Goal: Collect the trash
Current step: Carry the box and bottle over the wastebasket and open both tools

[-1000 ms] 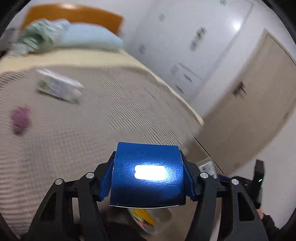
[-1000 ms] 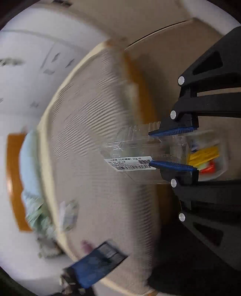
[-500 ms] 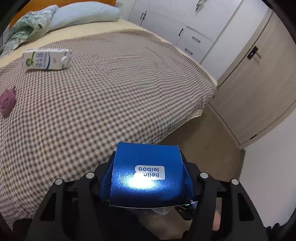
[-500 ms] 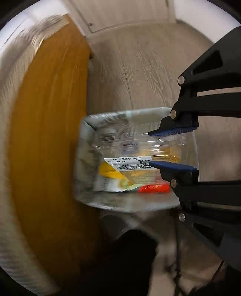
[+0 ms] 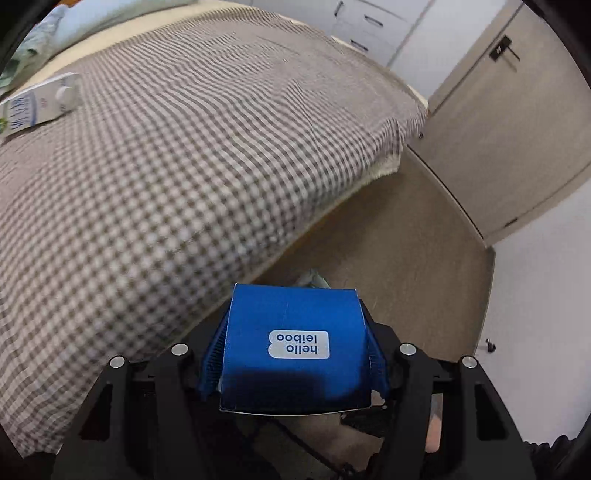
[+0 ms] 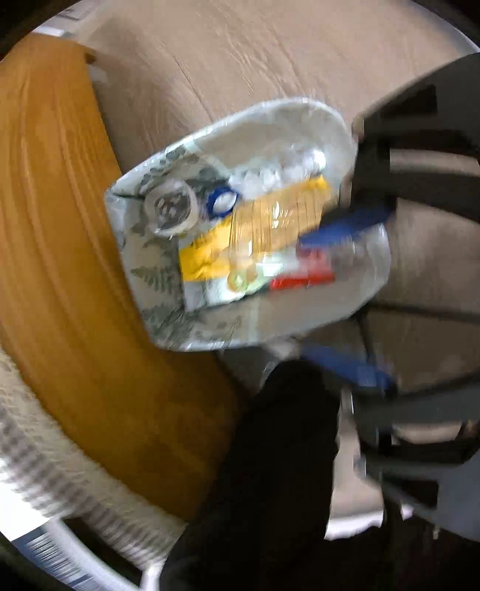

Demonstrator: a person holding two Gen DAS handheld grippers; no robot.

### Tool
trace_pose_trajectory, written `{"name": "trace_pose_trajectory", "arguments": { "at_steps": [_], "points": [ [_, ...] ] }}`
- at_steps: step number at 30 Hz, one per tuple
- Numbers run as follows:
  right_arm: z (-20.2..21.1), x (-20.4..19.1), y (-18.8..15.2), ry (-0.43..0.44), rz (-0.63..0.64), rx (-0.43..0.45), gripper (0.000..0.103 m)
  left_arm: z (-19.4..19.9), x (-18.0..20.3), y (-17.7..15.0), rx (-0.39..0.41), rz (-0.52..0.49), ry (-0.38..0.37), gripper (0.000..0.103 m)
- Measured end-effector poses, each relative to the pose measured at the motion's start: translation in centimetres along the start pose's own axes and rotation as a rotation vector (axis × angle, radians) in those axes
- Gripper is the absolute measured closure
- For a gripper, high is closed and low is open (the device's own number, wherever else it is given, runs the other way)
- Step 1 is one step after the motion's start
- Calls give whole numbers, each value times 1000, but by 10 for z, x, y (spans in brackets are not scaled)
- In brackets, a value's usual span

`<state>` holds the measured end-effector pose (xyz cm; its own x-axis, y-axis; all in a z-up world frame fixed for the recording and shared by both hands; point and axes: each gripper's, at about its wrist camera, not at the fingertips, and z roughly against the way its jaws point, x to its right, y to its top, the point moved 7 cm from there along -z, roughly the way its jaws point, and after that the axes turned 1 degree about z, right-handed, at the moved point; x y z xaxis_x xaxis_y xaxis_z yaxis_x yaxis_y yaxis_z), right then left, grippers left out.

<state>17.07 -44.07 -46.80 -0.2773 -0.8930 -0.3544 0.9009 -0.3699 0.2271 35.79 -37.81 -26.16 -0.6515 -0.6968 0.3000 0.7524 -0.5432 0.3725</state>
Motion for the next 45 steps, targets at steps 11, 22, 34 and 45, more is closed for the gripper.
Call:
{"name": "trace_pose_trajectory", "arguments": {
  "at_steps": [11, 22, 34, 45],
  "points": [
    [17, 6, -16, -2, -33, 5, 99, -79, 32, -13, -145, -21, -26, 43],
    [72, 86, -15, -113, -213, 123, 97, -206, 37, -88, -514, 32, -6, 44],
    [75, 85, -22, -86, -244, 131, 97, -299, 25, -164, -784, 114, 262, 44],
    [67, 89, -21, -93, -246, 119, 97, -274, 45, -143, -750, 127, 77, 20]
  ]
}}
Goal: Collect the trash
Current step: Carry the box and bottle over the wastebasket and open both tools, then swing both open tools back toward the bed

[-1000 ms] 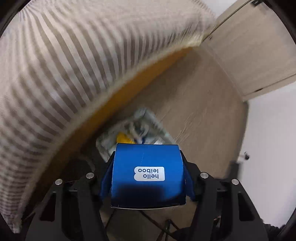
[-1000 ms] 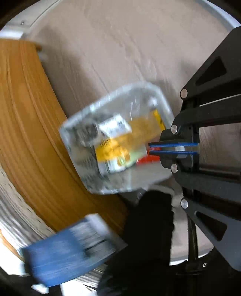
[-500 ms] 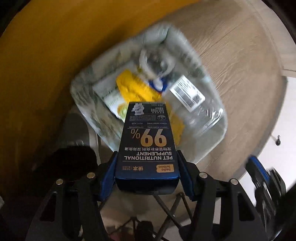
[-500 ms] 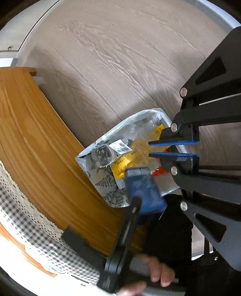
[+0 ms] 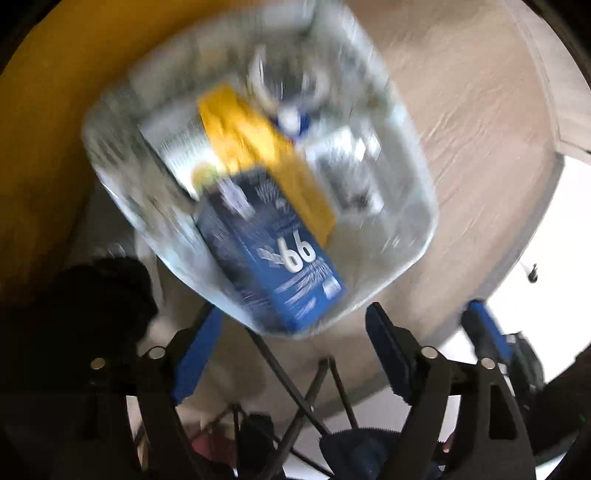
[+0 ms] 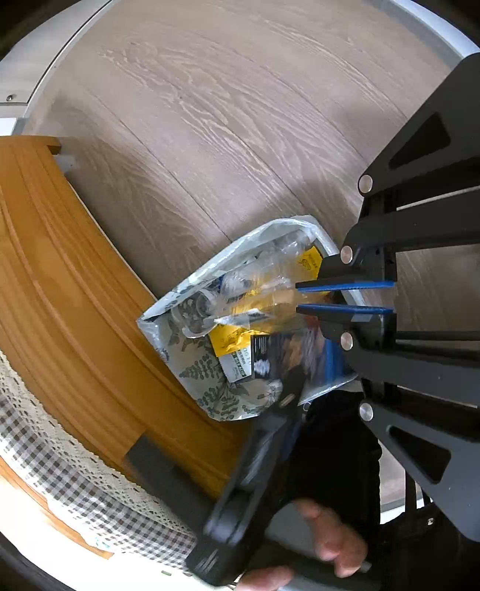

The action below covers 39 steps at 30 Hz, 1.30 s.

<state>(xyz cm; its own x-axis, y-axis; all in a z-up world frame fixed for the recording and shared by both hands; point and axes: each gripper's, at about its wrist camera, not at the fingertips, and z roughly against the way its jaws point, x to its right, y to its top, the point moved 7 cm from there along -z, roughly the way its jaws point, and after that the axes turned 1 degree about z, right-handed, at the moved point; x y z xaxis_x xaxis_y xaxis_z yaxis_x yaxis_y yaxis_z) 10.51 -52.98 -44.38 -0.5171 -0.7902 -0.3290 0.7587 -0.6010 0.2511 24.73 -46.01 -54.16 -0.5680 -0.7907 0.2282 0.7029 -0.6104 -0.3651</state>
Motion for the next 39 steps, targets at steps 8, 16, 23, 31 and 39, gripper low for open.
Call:
{"name": "trace_pose_trajectory", "arguments": {
  "at_steps": [8, 16, 23, 31, 39],
  "points": [
    [3, -2, 10, -11, 24, 20, 87, 96, -23, -8, 245, 4, -21, 17],
    [16, -38, 38, -24, 129, 50, 86, 193, -38, -25, 431, -6, -119, 17],
    [59, -105, 98, -12, 273, 189, 56, 296, -88, -45, 679, 16, -146, 17],
    [104, -247, 213, 103, 495, 373, 36, 386, -192, -79, 978, 150, -71, 17],
    [54, -438, 316, 209, 907, 312, 18, 417, -338, -100, 1119, 433, -34, 17]
  ]
}}
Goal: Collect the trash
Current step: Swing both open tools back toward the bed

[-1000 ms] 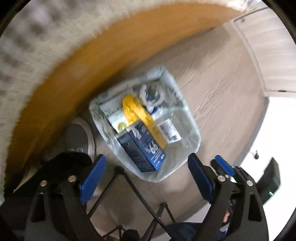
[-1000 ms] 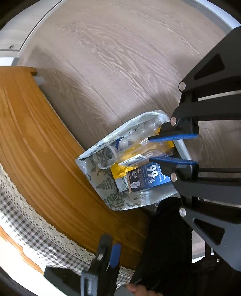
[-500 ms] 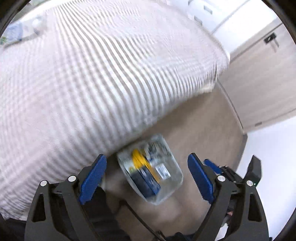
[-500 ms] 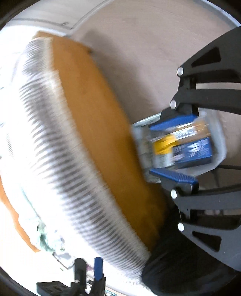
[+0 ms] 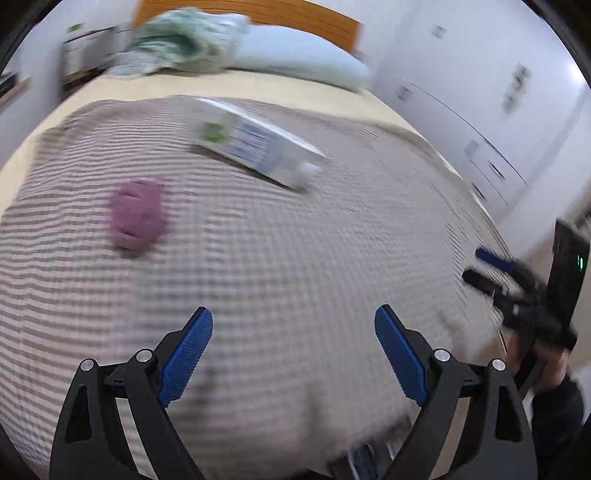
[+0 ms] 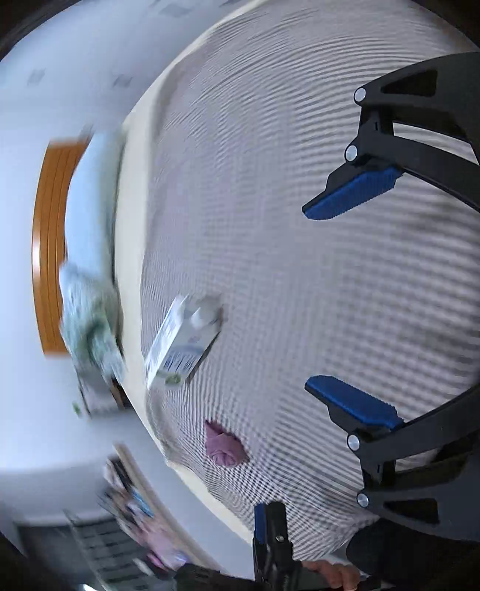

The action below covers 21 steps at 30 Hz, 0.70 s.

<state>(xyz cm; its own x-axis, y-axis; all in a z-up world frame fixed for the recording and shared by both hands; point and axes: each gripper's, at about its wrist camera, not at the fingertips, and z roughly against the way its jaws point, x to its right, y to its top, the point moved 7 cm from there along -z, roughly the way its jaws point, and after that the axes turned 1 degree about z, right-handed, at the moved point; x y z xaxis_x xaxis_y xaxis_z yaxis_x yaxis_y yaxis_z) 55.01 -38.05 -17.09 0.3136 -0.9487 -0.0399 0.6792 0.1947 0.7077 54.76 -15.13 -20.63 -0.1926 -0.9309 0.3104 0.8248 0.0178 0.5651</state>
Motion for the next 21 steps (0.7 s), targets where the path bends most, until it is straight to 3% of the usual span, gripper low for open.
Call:
{"name": "trace_pose_trajectory", "arguments": {
  "at_steps": [4, 6, 9, 12, 15, 18, 20, 21],
  "points": [
    [-100, -2, 62, 83, 37, -84, 18, 0, -62, 30, 78, 84, 60, 17],
    [-132, 0, 84, 94, 28, -80, 17, -1, -84, 36, 104, 111, 80, 17],
    [-184, -8, 107, 154, 102, -102, 17, -6, -120, 45, 137, 151, 66, 17],
    [-215, -8, 116, 238, 109, -127, 17, -9, -149, 43, 175, 234, 24, 17],
    [-249, -3, 121, 306, 81, -160, 14, -20, -166, 40, 150, 306, -12, 17],
    [-266, -8, 122, 388, 26, -165, 14, -24, -169, 37, 153, 304, 3, 17],
    [-268, -13, 120, 436, -25, -168, 24, -28, -168, 36, 145, 291, 14, 17],
    [-262, -12, 119, 423, -57, -155, 24, -32, -168, 36, 139, 282, 26, 17]
  ]
}}
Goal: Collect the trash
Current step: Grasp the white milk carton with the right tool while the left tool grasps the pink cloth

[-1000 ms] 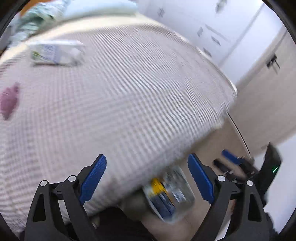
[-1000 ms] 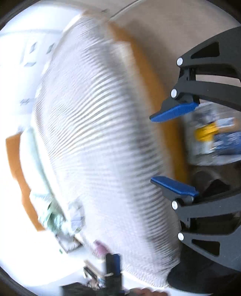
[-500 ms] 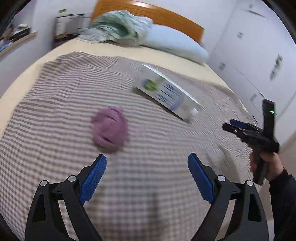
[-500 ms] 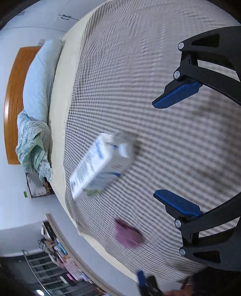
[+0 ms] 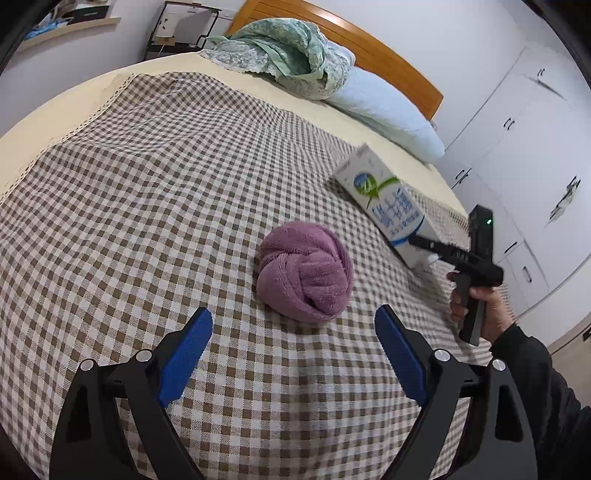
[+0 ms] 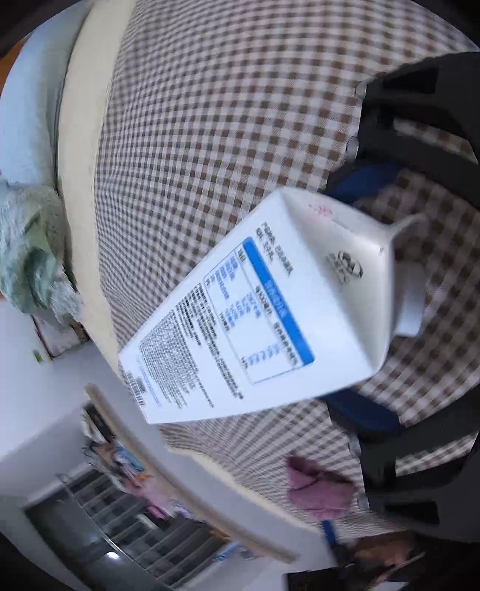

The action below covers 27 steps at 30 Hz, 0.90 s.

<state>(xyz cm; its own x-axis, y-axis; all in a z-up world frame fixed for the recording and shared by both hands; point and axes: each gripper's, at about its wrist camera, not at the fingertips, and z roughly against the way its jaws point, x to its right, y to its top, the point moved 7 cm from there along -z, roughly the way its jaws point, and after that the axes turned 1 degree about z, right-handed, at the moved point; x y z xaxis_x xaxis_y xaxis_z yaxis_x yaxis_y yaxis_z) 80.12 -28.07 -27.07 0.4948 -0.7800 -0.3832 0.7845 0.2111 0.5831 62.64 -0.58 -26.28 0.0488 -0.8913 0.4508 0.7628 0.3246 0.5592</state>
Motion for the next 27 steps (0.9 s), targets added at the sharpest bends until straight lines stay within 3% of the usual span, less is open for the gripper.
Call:
{"name": "trace_pose_trajectory", "arguments": {
  "at_steps": [6, 7, 9, 11, 14, 15, 16, 18, 20, 21, 22, 23, 24, 27],
  "points": [
    [76, -34, -45, -172, -24, 159, 28, 1, 1, -2, 8, -40, 32, 17],
    [91, -40, -59, -226, -14, 168, 29, 6, 2, 1, 15, -41, 34, 17],
    [126, -60, -93, -415, 49, 174, 29, 13, 8, 15, 27, -69, 37, 17],
    [143, -71, -117, -519, 81, 166, 29, 13, 17, 42, 38, -114, 47, 17],
    [173, -83, -162, -602, 77, 138, 29, -23, 31, 84, -54, -208, 124, 18],
    [183, -88, -180, -627, 72, 126, 29, -45, 39, 90, -139, -255, 118, 20],
    [187, -89, -190, -640, 60, 123, 29, -70, 46, 94, -238, -304, 119, 23],
    [197, -87, -210, -629, 1, 109, 29, -110, 46, 91, -403, -387, 194, 31],
    [206, -92, -225, -612, -43, 108, 29, -137, 42, 83, -522, -443, 268, 40],
    [207, -95, -234, -601, -53, 94, 29, -146, 40, 76, -574, -451, 289, 49],
    [207, -98, -239, -600, -63, 87, 29, -149, 39, 70, -603, -456, 299, 50],
    [207, -100, -245, -597, -73, 71, 29, -147, 42, 69, -596, -474, 300, 62],
    [203, -101, -250, -597, -81, 48, 29, -140, 47, 68, -617, -472, 271, 98],
    [204, -102, -265, -584, -133, 24, 30, -105, 58, 75, -571, -445, 241, 101]
  ]
}}
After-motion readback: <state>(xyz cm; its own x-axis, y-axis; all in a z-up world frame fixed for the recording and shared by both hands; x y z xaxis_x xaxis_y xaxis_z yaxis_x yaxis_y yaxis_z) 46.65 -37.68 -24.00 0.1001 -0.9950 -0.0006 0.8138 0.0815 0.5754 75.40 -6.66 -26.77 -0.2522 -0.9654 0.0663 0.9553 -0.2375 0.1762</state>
